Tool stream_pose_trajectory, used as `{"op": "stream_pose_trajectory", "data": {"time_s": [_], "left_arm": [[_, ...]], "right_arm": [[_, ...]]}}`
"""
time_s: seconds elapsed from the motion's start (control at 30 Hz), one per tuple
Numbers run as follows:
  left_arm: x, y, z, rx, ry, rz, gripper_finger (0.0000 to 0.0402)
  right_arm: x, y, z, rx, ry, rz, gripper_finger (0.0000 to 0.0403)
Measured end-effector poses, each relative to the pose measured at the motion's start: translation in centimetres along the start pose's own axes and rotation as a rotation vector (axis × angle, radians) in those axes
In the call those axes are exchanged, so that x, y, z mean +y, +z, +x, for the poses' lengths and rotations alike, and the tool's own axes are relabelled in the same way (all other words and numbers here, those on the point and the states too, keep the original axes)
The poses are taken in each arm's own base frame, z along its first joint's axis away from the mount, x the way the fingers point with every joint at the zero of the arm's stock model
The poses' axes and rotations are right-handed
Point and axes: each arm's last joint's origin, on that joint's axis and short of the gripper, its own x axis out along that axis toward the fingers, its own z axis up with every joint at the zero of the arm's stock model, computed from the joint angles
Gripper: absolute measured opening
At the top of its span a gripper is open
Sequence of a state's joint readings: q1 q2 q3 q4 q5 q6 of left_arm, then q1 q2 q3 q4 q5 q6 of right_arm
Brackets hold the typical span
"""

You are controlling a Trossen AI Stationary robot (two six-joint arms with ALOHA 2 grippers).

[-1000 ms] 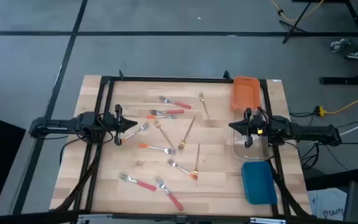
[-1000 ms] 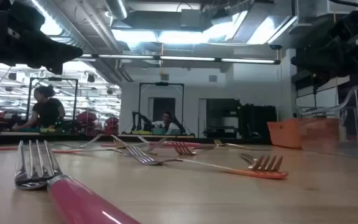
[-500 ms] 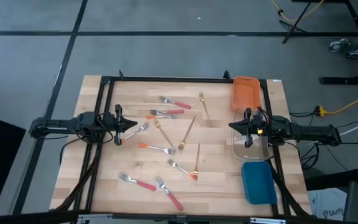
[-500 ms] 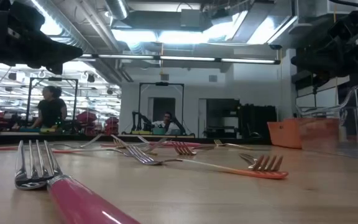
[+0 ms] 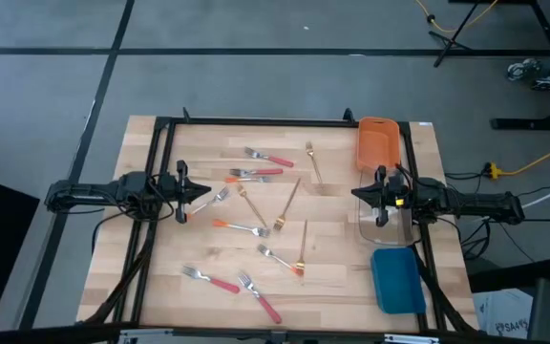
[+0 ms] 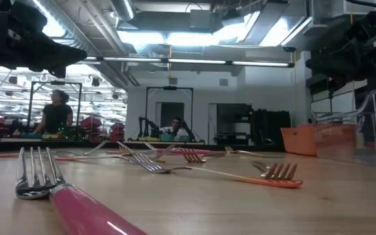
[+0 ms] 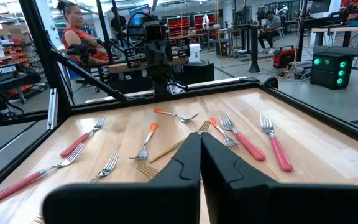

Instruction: Sort silverware by color (type)

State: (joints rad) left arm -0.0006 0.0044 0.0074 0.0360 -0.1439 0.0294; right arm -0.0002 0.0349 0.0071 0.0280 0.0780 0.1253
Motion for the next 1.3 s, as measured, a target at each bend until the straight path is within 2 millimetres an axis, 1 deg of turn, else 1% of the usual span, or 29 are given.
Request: {"op": "stream_pose_trajectory", "data": {"time_s": [0.87, 1.07, 1.17, 1.3], "left_arm": [[0.00, 0.00, 0.00, 0.000, 0.000, 0.000, 0.0000], [0.00, -0.01, 0.00, 0.000, 0.000, 0.000, 0.0000], [0.00, 0.00, 0.00, 0.000, 0.000, 0.000, 0.0000], [0.00, 0.00, 0.00, 0.000, 0.000, 0.000, 0.0000]], "right_arm": [[0.00, 0.01, 0.00, -0.001, 0.000, 0.000, 0.0001], [0.01, 0.25, 0.00, -0.027, -0.002, 0.003, 0.0002], [0.00, 0.26, 0.00, -0.029, -0.006, 0.006, 0.0019], [-0.05, 0.29, -0.01, -0.034, -0.025, 0.036, 0.0069]]}}
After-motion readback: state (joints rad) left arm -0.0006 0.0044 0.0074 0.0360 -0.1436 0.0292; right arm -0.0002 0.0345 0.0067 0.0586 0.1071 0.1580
